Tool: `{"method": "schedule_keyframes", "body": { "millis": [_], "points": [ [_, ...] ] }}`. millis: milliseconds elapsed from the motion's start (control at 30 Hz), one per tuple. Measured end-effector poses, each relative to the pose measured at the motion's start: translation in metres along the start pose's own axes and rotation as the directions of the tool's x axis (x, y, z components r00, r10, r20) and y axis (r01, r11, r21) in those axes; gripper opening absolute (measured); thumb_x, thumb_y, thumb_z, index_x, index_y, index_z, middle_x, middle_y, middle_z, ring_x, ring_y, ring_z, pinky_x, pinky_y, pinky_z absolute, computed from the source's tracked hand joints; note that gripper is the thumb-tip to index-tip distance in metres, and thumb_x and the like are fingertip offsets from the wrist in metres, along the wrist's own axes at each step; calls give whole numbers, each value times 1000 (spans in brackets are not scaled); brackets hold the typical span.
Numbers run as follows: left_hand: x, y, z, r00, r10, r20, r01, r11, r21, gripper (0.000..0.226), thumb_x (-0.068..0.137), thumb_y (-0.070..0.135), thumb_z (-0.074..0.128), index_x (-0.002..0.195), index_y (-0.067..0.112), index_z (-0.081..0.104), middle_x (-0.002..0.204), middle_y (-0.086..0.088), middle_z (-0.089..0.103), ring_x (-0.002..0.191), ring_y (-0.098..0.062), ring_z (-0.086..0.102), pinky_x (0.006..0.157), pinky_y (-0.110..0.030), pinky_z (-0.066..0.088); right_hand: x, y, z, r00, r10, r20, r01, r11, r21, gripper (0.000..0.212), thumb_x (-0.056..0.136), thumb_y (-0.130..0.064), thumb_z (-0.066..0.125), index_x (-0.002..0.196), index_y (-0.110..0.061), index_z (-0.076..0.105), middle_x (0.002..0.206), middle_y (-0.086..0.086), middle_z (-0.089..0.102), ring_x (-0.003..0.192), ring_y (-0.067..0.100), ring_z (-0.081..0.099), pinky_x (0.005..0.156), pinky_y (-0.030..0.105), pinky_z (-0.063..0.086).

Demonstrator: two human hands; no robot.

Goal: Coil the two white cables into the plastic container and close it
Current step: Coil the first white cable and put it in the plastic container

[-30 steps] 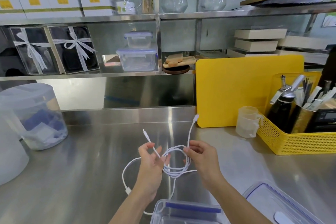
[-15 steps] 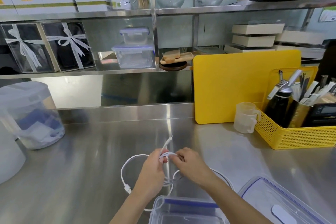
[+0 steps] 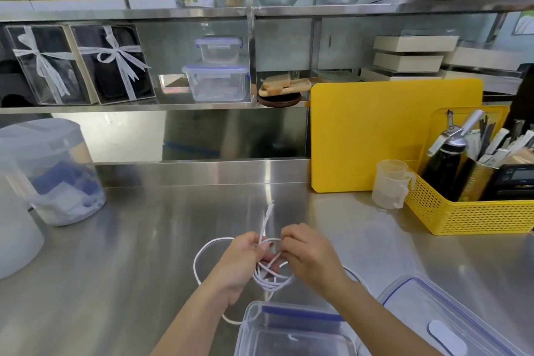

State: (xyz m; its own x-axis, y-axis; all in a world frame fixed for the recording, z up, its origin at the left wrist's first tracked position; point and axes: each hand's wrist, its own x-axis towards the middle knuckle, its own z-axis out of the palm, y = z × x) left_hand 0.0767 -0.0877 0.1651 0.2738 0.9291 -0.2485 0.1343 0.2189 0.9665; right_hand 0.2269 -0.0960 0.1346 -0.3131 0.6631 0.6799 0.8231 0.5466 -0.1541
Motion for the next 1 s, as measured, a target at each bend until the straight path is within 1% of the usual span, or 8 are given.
{"method": "schedule_keyframes", "body": {
  "millis": [133, 233, 333, 467, 567, 767, 900, 1000],
  "points": [
    [-3, 9, -4, 996, -29, 88, 37, 994, -98, 17, 96, 11, 46, 89, 8, 61, 74, -10, 70, 68, -24, 68, 72, -40, 55, 2, -13, -9, 879, 476, 16, -431, 779, 455, 8, 78, 0, 60, 72, -5, 59, 74, 7, 60, 67, 15, 54, 56, 19, 48],
    [-2, 8, -3, 999, 45, 22, -47, 993, 105, 18, 94, 13, 49, 83, 13, 63, 64, -2, 66, 56, -15, 59, 59, -30, 47, 9, -24, -12, 648, 739, 183, -641, 399, 656, 9, 81, -3, 65, 74, -3, 59, 70, 9, 63, 60, 18, 60, 46, 17, 49],
    [-1, 2, 0, 984, 165, -73, -135, 941, 310, 13, 90, 13, 55, 81, 6, 61, 60, -3, 61, 48, -14, 54, 56, -33, 47, 17, -25, -16, 493, 791, 363, -686, 96, 721, 13, 80, -2, 67, 78, -4, 54, 68, 13, 62, 50, 19, 59, 42, 23, 49],
    [-3, -5, 7, 901, 365, -235, -204, 834, 513, 37, 88, 16, 59, 117, 32, 45, 83, -4, 62, 67, -19, 64, 59, -24, 53, 11, -28, -14, 634, 717, 288, -714, 400, 574, 35, 80, -4, 67, 102, -26, 51, 75, 1, 57, 64, 14, 61, 49, 14, 50],
    [-2, -5, 12, 856, 506, -108, -230, 559, 797, 45, 92, 12, 46, 132, 33, 45, 103, -4, 59, 93, -26, 61, 78, -32, 46, 6, -29, -12, 728, 663, 172, -622, 535, 571, 49, 83, -1, 62, 120, -32, 53, 73, -1, 53, 66, 15, 56, 55, 10, 48],
    [-7, 1, 18, 972, 218, 87, -129, 185, 974, 43, 87, -1, 38, 126, 14, 48, 116, -18, 55, 105, -39, 58, 83, -40, 45, -12, -24, 2, 870, 489, 53, -480, 821, 310, 58, 80, 12, 59, 129, -17, 48, 81, 0, 48, 72, 17, 58, 73, 22, 52],
    [-4, 2, 12, 976, 107, 189, -201, 109, 974, 29, 87, 5, 39, 110, 9, 56, 115, -18, 59, 105, -38, 58, 80, -40, 44, -15, -26, 2, 802, 532, 273, -591, 773, 231, 37, 86, 4, 49, 121, -7, 55, 98, 5, 40, 85, 20, 50, 80, 32, 47],
    [-3, -14, 8, 964, 152, 216, -244, 194, 950, 25, 92, 11, 37, 112, 13, 52, 117, -14, 57, 105, -37, 56, 82, -41, 43, -11, -21, -2, 742, 509, 437, -615, 775, 142, 26, 89, -6, 49, 113, -7, 60, 106, 11, 45, 95, 29, 54, 81, 30, 43]
  ]
}}
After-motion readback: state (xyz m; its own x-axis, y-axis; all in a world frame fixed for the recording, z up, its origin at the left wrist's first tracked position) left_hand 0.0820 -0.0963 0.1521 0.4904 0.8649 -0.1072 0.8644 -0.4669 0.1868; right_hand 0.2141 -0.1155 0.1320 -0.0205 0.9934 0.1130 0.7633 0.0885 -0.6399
